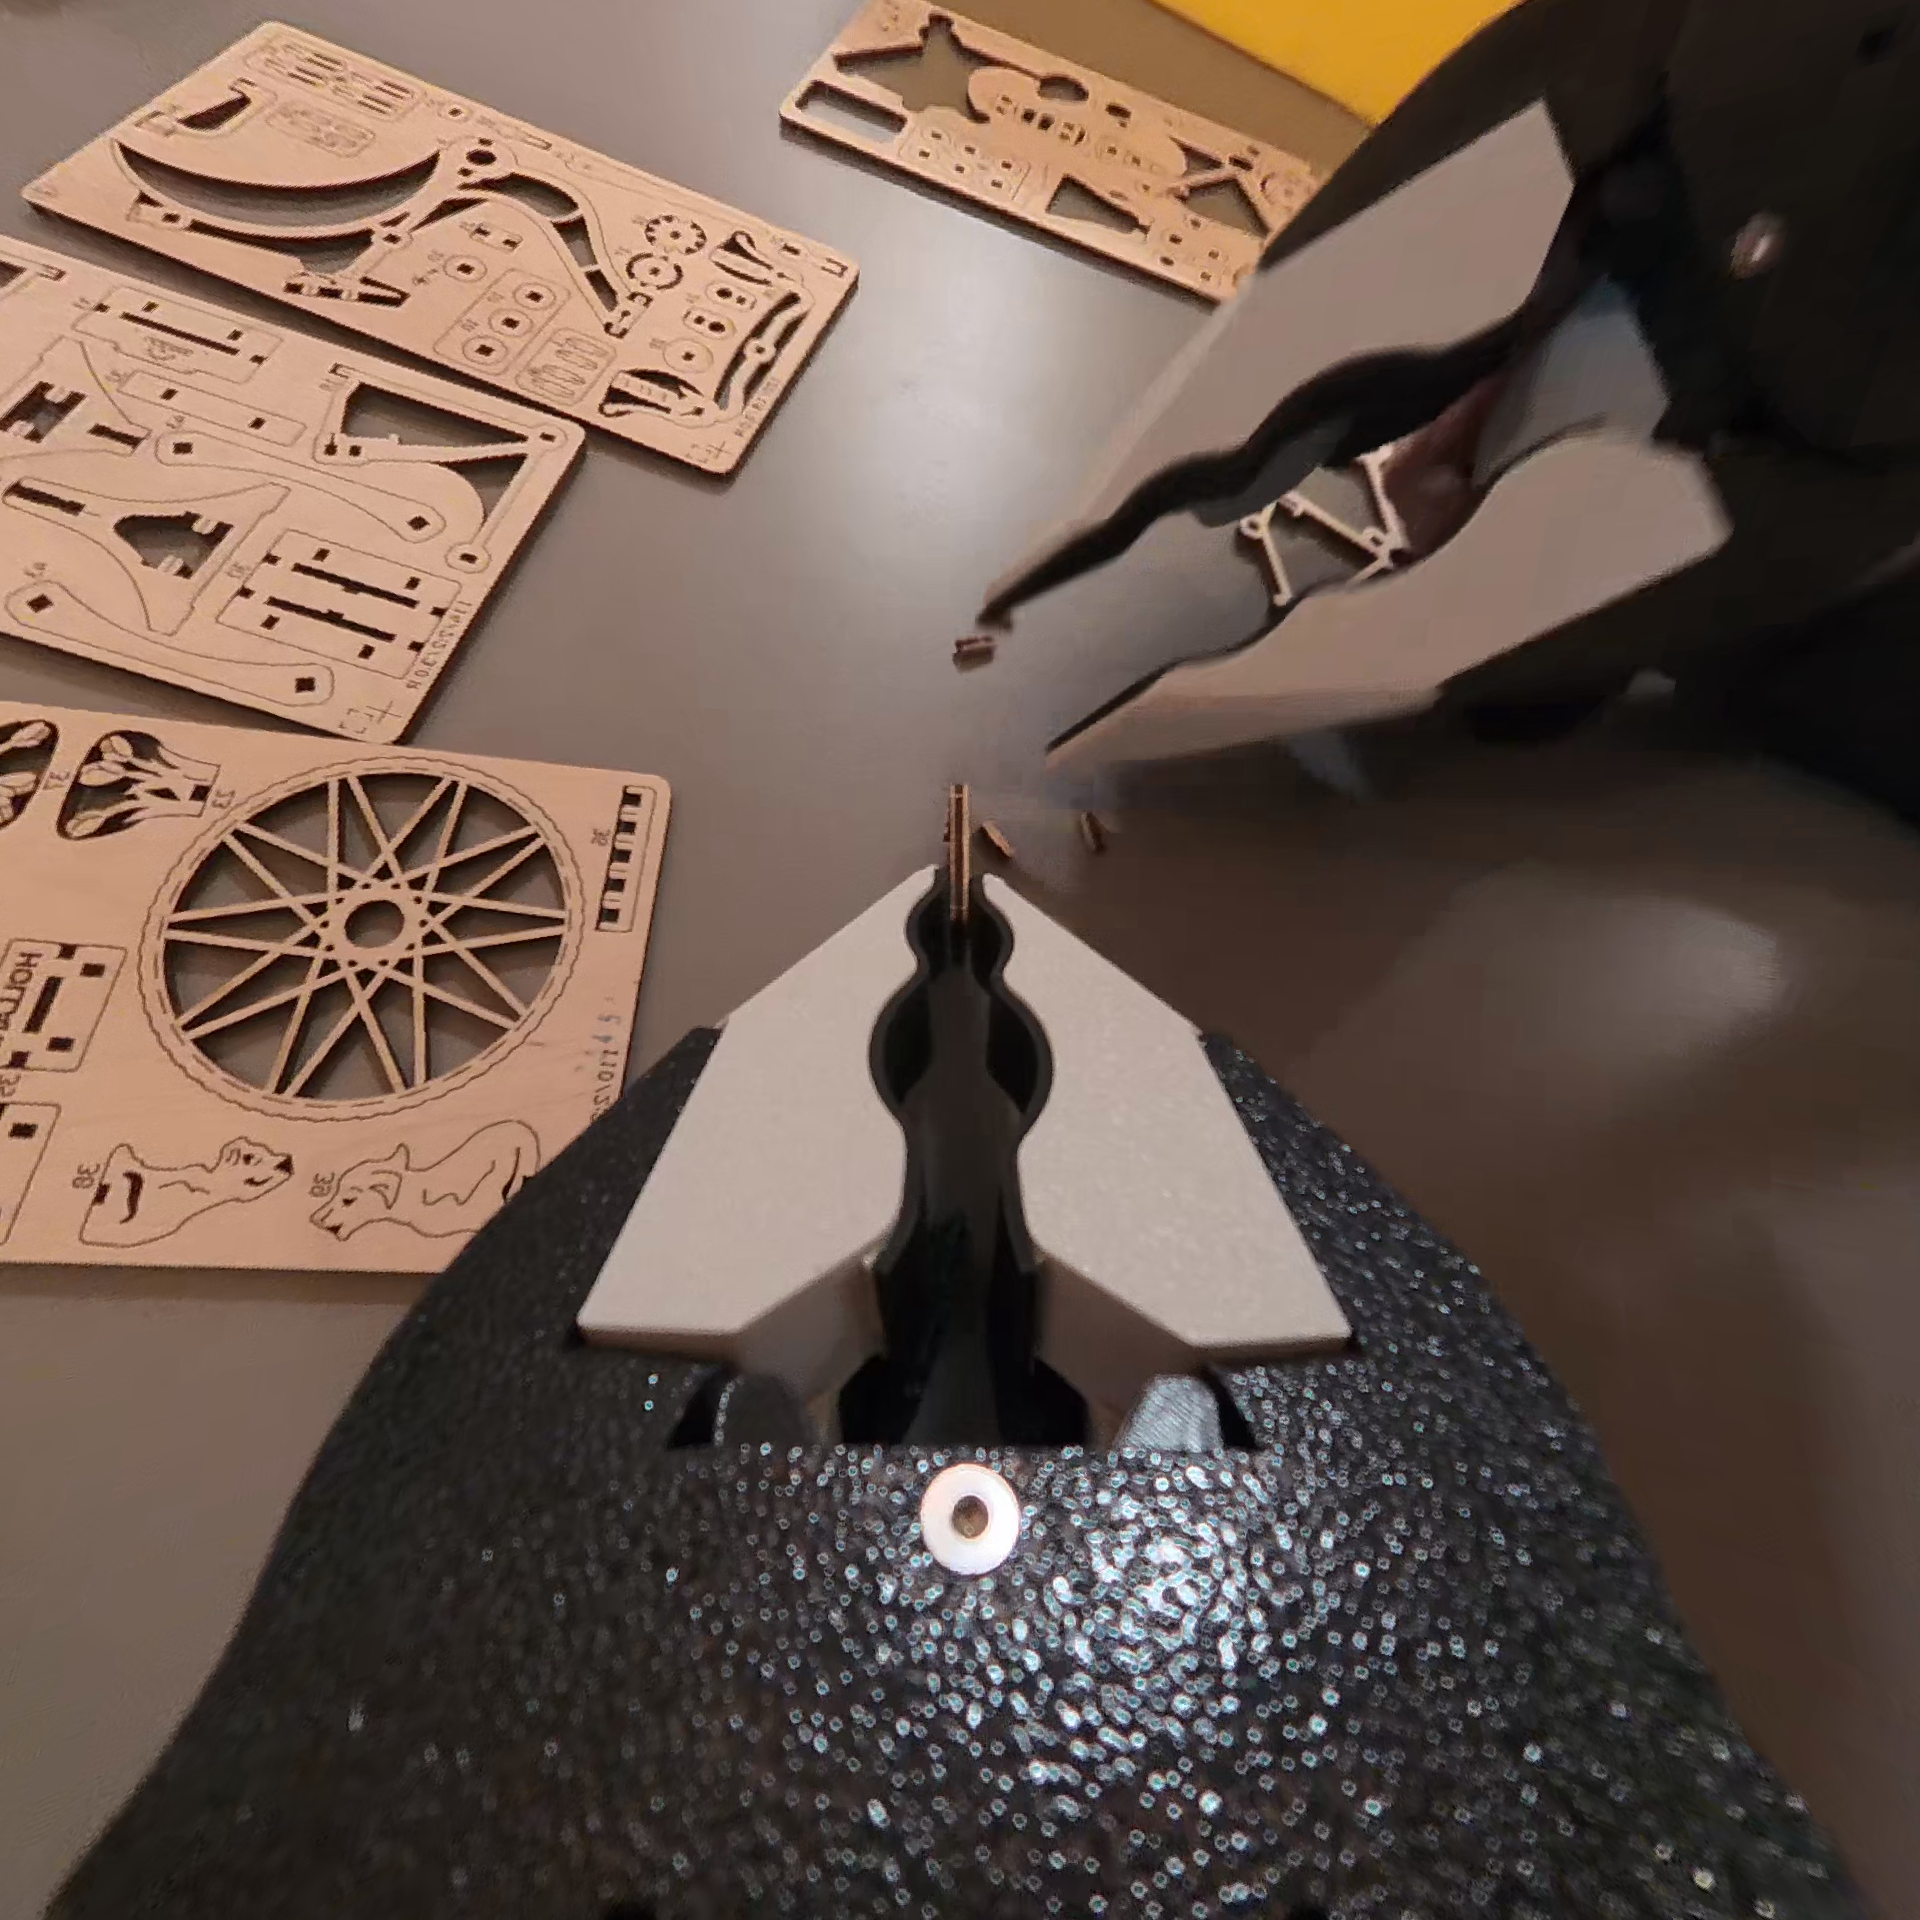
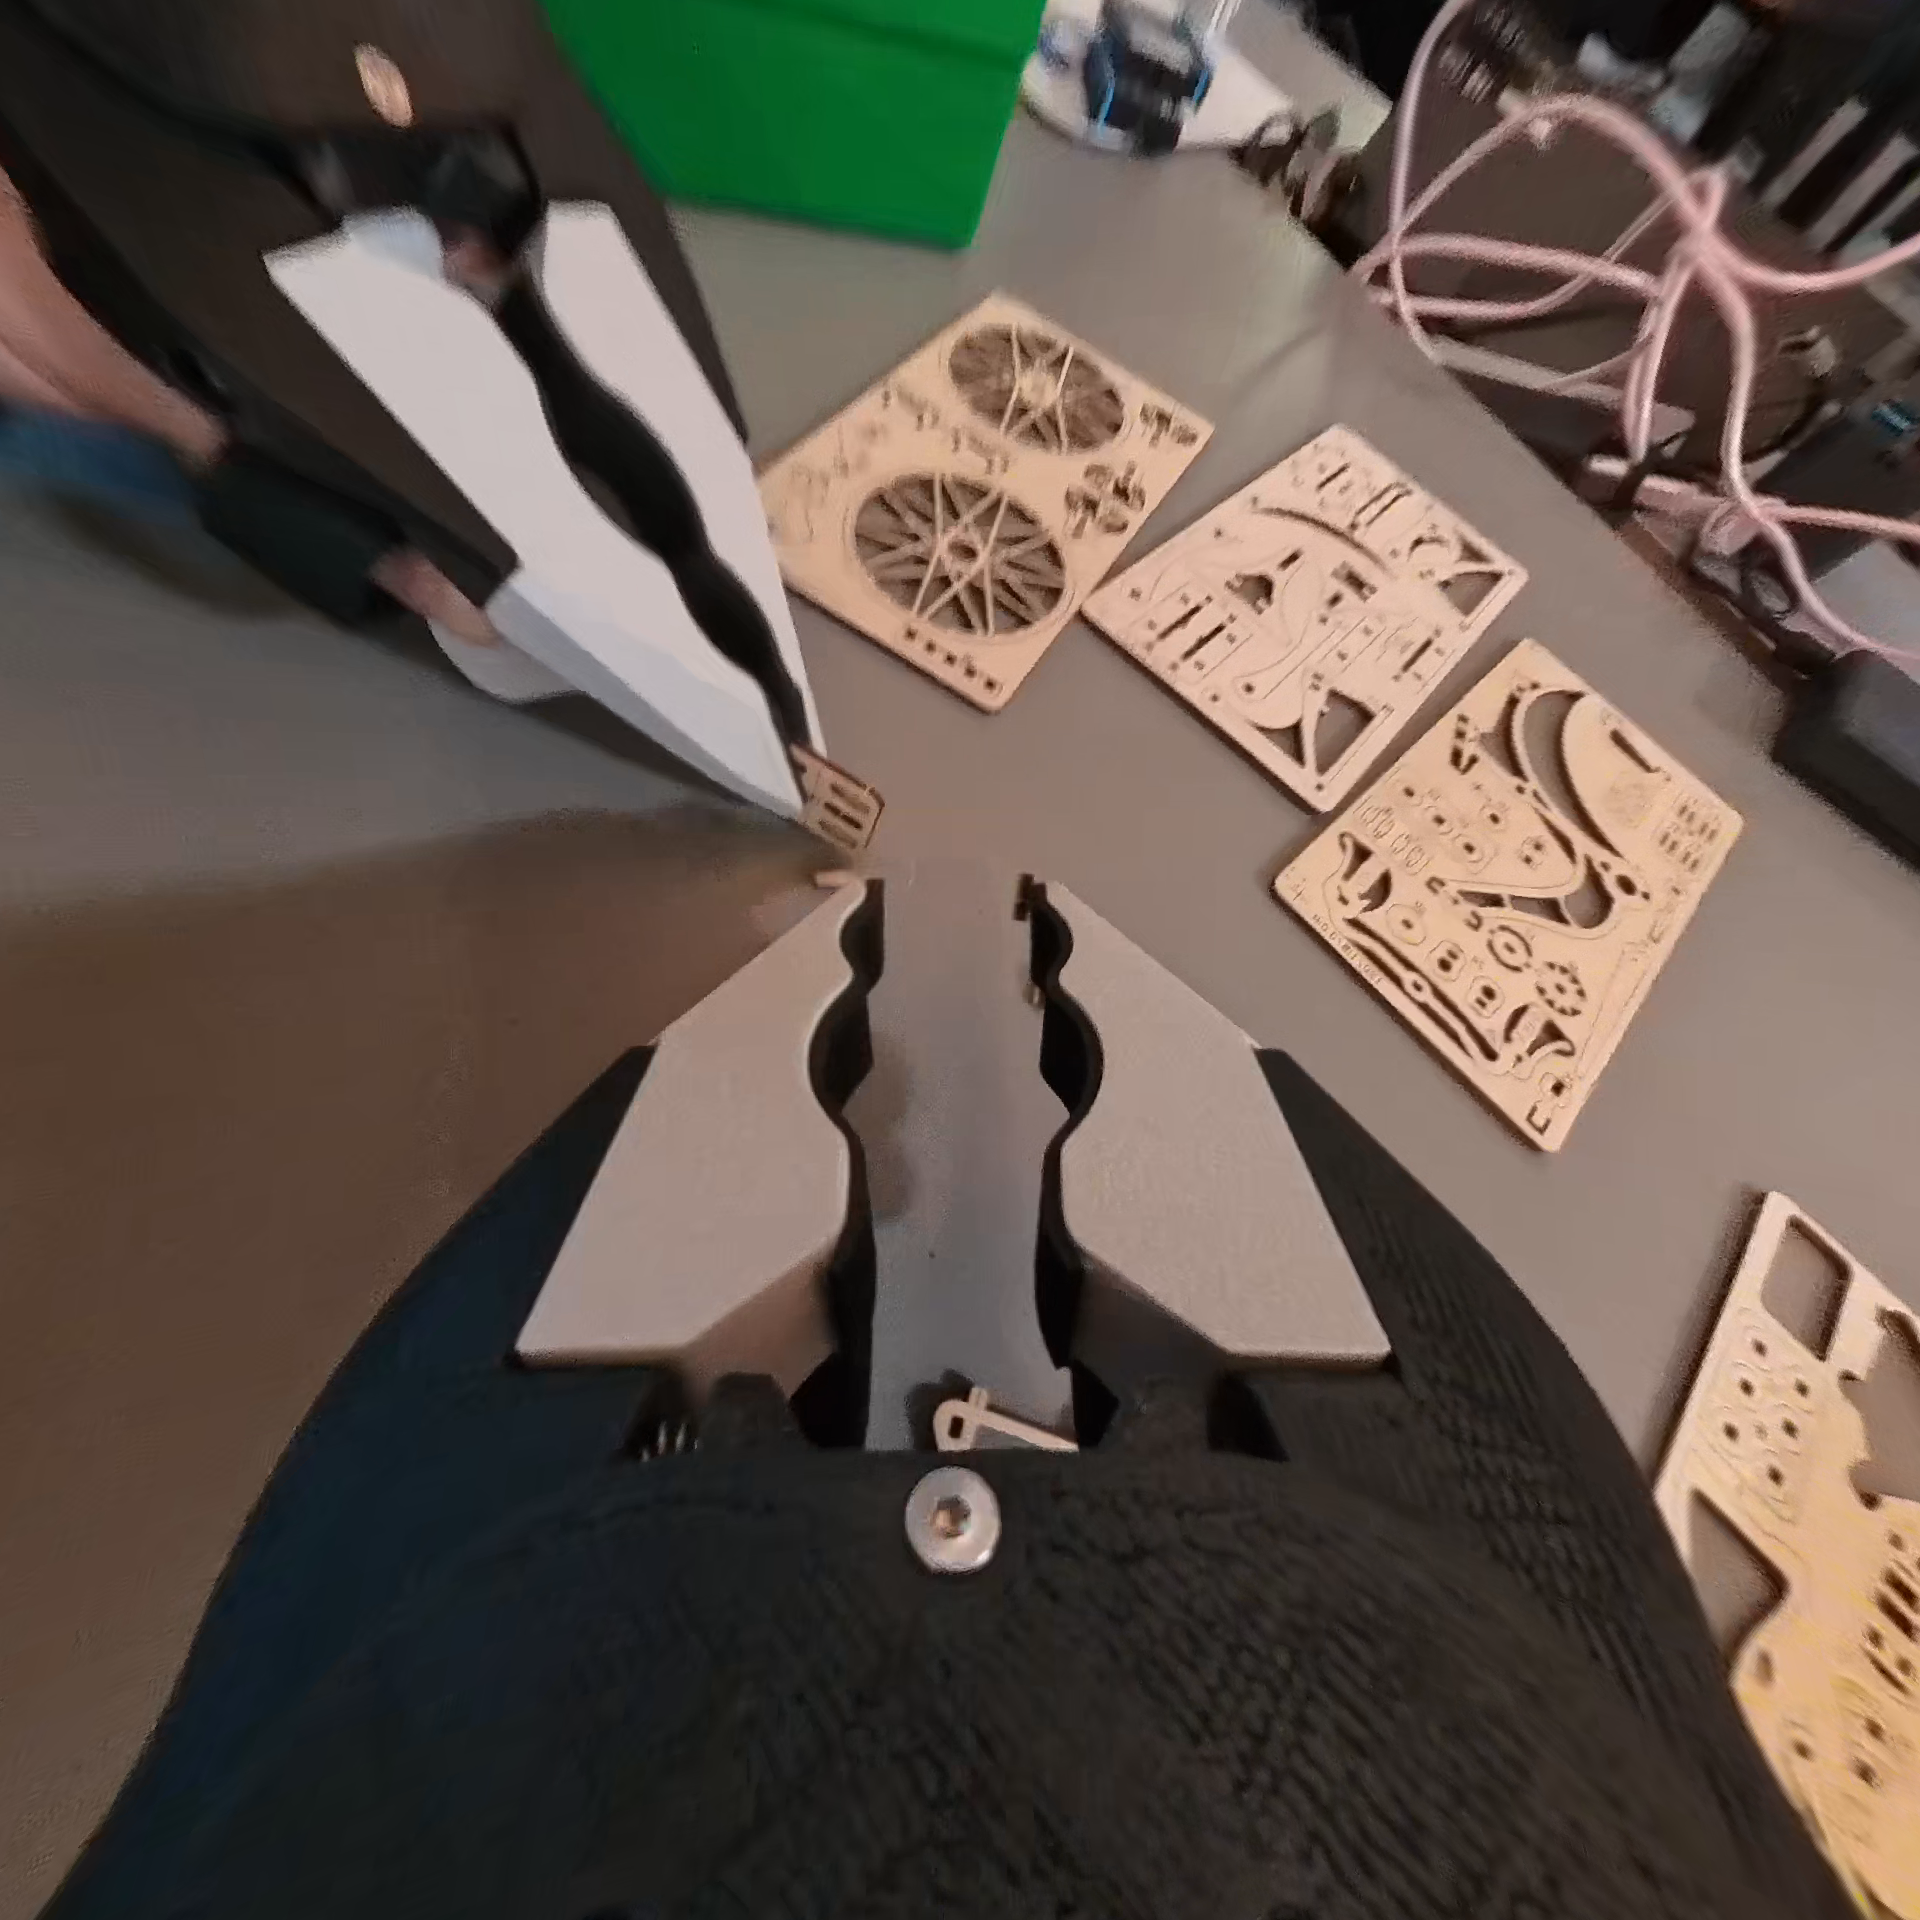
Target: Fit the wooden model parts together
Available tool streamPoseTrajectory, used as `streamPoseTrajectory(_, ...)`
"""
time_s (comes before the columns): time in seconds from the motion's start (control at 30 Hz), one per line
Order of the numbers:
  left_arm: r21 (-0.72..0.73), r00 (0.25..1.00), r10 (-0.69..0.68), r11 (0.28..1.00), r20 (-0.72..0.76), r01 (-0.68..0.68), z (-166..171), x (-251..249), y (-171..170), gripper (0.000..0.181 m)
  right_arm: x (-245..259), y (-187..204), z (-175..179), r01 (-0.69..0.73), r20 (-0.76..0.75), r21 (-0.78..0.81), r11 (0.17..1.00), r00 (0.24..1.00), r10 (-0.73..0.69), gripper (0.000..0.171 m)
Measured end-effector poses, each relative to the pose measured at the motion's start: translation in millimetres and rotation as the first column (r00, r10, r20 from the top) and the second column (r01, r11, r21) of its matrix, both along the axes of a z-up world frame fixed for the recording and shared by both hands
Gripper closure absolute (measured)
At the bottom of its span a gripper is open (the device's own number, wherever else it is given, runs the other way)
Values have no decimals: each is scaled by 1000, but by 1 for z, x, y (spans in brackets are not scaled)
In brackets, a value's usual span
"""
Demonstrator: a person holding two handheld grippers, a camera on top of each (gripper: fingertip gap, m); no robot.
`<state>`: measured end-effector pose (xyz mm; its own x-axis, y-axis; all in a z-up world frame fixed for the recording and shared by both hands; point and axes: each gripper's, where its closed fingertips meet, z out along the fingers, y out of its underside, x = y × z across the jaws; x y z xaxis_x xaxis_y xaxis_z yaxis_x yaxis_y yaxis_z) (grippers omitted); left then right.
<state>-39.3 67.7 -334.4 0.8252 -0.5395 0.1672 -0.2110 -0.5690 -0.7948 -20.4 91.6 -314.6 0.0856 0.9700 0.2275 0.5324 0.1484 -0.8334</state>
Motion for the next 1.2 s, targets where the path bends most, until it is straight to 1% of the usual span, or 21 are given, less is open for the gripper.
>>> streamPoseTrajectory(0.1, 40, 1000, -3, 999, 31, 2, 8, 0, 2, 180, 4, 0, 19, -51, -142, -118, 992, 989, 34, 146)
streamPoseTrajectory(0.2, 34, 999, -6, 999, 50, 5, 8, 0, 2, 180, 8, -1, 21, -79, -170, -220, 972, 984, 41, 148)
streamPoseTrajectory(0.27, 27, 998, -9, 1000, 59, 7, 8, 0, 2, 180, 11, -8, 11, -111, -102, -255, 961, 991, 88, 142)
streamPoseTrajectory(0.37, 8, 998, -24, 1000, 55, 23, 6, 2, 0, 180, 20, -21, -24, -126, 145, -223, 967, 976, 160, 131)
streamPoseTrajectory(0.4, 1, 998, -30, 1000, 51, 30, 4, 3, -1, 180, 18, -23, -21, -131, 140, -188, 973, 977, 159, 127)
streamPoseTrajectory(0.47, -3, 998, -35, 999, 43, 36, 3, 3, -2, 180, 18, -23, -18, -130, 158, -124, 984, 976, 149, 126)
streamPoseTrajectory(0.5, -4, 998, -36, 999, 42, 36, 3, 3, -2, 180, 19, -21, -21, -118, 172, -121, 986, 975, 138, 126)
streamPoseTrajectory(0.53, -5, 998, -36, 999, 44, 37, 3, 3, -2, 180, 20, -23, -24, -118, 177, -163, 980, 973, 147, 127)
streamPoseTrajectory(0.57, -5, 998, -36, 999, 47, 36, 3, 3, -2, 180, 21, -26, -25, -124, 174, -199, 972, 972, 159, 120)
streamPoseTrajectory(0.6, -5, 998, -37, 999, 50, 37, 3, 3, -2, 180, 21, -20, -23, -112, 171, -161, 981, 975, 139, 117)
streamPoseTrajectory(0.63, -5, 998, -38, 999, 53, 38, 3, 3, -2, 180, 19, -16, -18, -111, 146, -105, 988, 981, 125, 119)
streamPoseTrajectory(0.7, 34, 995, -63, 998, 76, 60, 10, 7, -2, 180, 8, -21, 6, -150, 7, -71, 986, 989, 151, 130)
streamPoseTrajectory(0.73, 72, 989, -98, 993, 108, 91, 18, 13, -3, 180, 3, -29, 18, -185, -76, -84, 979, 981, 178, 136)
streamPoseTrajectory(0.8, 138, 967, -159, 981, 197, 134, 33, 25, -7, 180, -2, -30, 35, -193, -200, -99, 976, 965, 171, 148)
streamPoseTrajectory(0.87, 192, 940, -192, 971, 282, 140, 47, 31, -9, 181, -3, -33, 49, -224, -313, -163, 961, 935, 165, 158)
streamPoseTrajectory(0.93, 239, 903, -215, 962, 371, 131, 62, 34, -11, 180, -3, -33, 61, -253, -407, -242, 937, 903, 139, 164)
streamPoseTrajectory(1.03, 282, 874, -229, 953, 428, 111, 73, 35, -12, 181, -1, -33, 69, -279, -458, -289, 916, 880, 124, 165)
streamPoseTrajectory(1.13, 308, 881, -218, 947, 419, 88, 74, 34, -10, 181, -2, -30, 70, -251, -459, -271, 929, 882, 104, 161)
streamPoseTrajectory(1.2, 332, 873, -207, 942, 442, 55, 81, 29, -9, 180, -1, -27, 68, -232, -450, -266, 936, 888, 92, 157)
